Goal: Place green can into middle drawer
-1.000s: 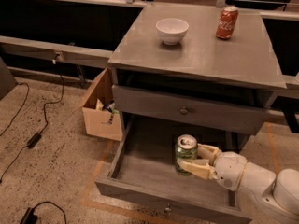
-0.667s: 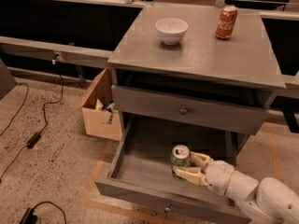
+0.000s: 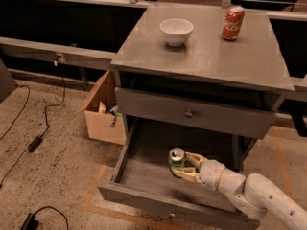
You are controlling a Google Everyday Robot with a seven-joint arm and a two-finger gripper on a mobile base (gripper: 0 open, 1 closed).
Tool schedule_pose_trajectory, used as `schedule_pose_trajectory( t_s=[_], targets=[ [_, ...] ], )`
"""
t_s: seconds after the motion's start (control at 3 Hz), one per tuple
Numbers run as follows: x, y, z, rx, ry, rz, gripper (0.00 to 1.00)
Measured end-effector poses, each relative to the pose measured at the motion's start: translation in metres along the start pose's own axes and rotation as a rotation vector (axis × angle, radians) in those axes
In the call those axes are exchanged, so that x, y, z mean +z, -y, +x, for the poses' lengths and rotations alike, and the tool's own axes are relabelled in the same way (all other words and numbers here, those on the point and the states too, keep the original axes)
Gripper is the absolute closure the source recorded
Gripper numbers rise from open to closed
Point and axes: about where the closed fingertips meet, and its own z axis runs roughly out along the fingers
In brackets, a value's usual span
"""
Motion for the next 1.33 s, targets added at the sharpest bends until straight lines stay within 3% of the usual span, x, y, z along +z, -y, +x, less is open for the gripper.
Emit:
schedule_pose_trajectory(
  t_s=[0.67,1.33],
  targets=[
    [0.054,0.026,0.027,-0.086,0.042,-0.040,1.00],
    [0.094,0.033,0.061,-0.074,0.059,-0.065,1.00]
  ],
)
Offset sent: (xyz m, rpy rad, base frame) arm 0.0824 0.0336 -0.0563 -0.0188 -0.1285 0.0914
